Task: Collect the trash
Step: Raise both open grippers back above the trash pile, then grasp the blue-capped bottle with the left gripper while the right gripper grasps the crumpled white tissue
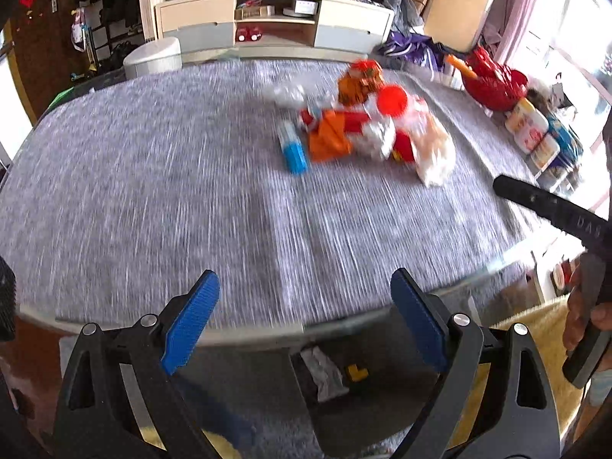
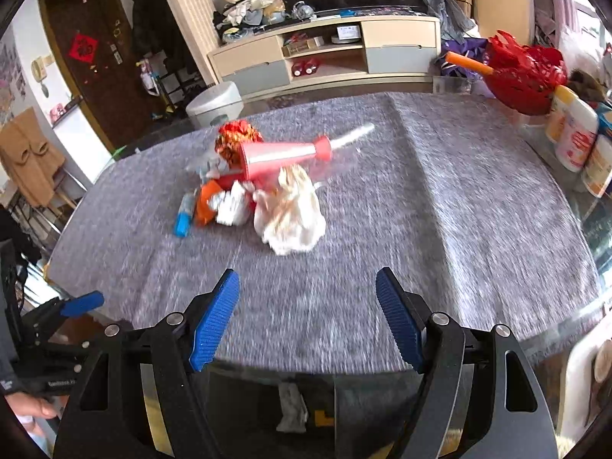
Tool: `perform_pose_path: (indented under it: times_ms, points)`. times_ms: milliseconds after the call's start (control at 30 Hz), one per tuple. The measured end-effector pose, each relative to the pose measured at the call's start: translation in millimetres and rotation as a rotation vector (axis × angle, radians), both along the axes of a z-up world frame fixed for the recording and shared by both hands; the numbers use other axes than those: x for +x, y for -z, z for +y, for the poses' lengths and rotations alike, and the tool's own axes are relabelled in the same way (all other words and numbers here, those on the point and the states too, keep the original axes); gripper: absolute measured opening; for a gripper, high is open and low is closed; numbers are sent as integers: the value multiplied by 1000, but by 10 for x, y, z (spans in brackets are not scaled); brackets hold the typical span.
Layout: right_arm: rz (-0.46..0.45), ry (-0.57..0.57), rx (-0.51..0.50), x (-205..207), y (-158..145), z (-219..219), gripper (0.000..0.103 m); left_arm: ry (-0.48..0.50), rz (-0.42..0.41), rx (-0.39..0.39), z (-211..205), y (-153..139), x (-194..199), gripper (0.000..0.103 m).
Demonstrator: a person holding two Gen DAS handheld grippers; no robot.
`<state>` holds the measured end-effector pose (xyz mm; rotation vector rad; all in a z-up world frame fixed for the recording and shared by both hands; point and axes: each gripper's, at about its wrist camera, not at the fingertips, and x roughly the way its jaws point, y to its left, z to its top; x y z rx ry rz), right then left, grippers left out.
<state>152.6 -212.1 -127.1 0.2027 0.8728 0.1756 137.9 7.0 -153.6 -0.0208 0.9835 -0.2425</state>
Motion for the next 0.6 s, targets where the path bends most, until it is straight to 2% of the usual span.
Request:
perform_pose_path:
  times_ms: [233, 333, 400, 433, 500, 600]
  points:
    - [6, -20, 15, 324, 136, 15, 75, -5, -23, 16, -13, -4, 481, 86]
    - [2, -34, 10, 395, 184, 44, 74, -7, -14, 0, -25, 46, 650, 84]
    - [0, -44, 14, 413, 201, 50, 66, -15, -4, -9, -19, 101, 783, 69]
    - [-1, -50, 17, 424, 210, 52, 64, -19, 0, -9, -20, 122, 822, 64]
    - [0, -58, 21, 451, 227, 57, 59, -17, 11, -11, -37, 178, 922, 45]
    - [8, -70, 27, 501, 267, 67, 53, -2, 20, -8, -97, 226, 1013, 36]
